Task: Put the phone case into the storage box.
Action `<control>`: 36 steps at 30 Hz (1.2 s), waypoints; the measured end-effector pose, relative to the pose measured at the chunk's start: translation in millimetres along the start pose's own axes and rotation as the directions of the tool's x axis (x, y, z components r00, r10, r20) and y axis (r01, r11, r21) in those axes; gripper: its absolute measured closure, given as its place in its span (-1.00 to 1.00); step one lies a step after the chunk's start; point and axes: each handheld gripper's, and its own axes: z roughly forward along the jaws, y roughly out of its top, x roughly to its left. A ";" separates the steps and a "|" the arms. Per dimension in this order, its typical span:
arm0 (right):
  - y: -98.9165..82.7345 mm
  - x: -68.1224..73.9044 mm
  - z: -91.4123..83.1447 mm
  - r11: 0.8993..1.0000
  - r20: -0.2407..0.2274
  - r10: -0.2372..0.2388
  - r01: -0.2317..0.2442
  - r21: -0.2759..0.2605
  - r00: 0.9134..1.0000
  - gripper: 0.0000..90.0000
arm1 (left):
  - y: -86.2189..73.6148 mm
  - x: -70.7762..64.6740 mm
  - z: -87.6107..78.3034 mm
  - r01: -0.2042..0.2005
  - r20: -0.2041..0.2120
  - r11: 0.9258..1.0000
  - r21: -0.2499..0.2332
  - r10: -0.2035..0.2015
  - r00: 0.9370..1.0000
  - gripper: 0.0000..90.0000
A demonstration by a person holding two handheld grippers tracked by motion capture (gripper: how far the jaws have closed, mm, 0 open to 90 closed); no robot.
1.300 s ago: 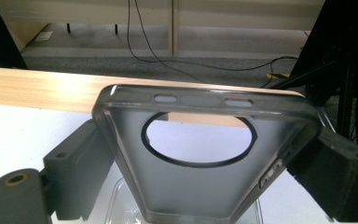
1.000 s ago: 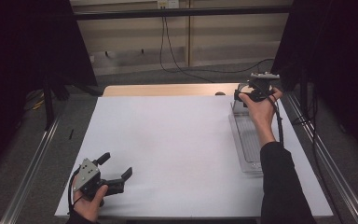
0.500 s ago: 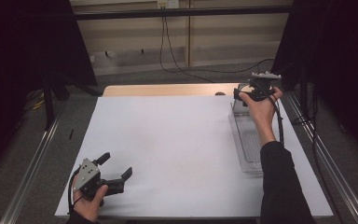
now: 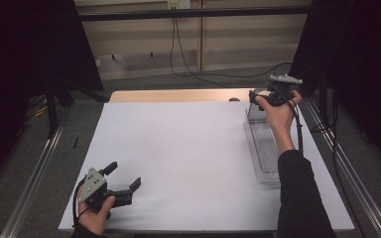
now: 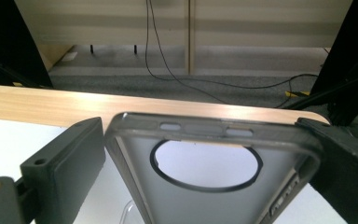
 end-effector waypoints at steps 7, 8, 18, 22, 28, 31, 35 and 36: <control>2.2 -1.7 -2.6 1.000 -0.016 0.008 -0.008 -0.029 1.000 -0.96 | 0.2 0.4 1.8 0.002 0.000 1.000 0.000 -0.002 1.000 -0.95; 2.7 -2.2 -3.1 0.999 -0.023 0.008 -0.009 -0.033 1.000 -0.96 | 0.3 0.3 2.0 0.005 -0.001 1.000 0.001 -0.005 1.000 -0.95; 5.5 -5.3 -5.6 0.998 -0.037 0.006 -0.009 -0.066 0.999 -0.96 | 2.2 2.2 8.9 0.001 0.000 1.000 0.005 -0.001 1.000 -0.95; 6.8 -6.9 -7.5 0.997 -0.035 0.010 -0.013 -0.080 0.999 -0.97 | 1.8 3.2 9.9 0.004 0.002 1.000 0.002 -0.004 1.000 -0.95; 8.2 -6.8 -12.2 0.996 -0.039 -0.006 0.003 -0.086 0.999 -0.97 | 2.4 2.1 10.8 0.000 0.008 1.000 0.000 0.000 1.000 -0.95; 9.6 -6.2 -15.8 0.995 -0.041 -0.012 0.008 -0.100 0.999 -0.98 | 1.8 1.9 9.9 -0.004 0.011 1.000 0.001 0.004 1.000 -0.95; 12.8 -4.7 -22.3 0.993 -0.043 -0.015 0.010 -0.117 0.999 -0.98 | 2.3 1.1 6.8 0.002 0.008 1.000 -0.010 -0.002 1.000 -0.95; 13.6 -4.5 -23.7 0.993 -0.044 -0.016 0.011 -0.121 0.999 -0.98 | 2.5 0.7 6.6 0.001 0.010 1.000 -0.010 -0.001 1.000 -0.95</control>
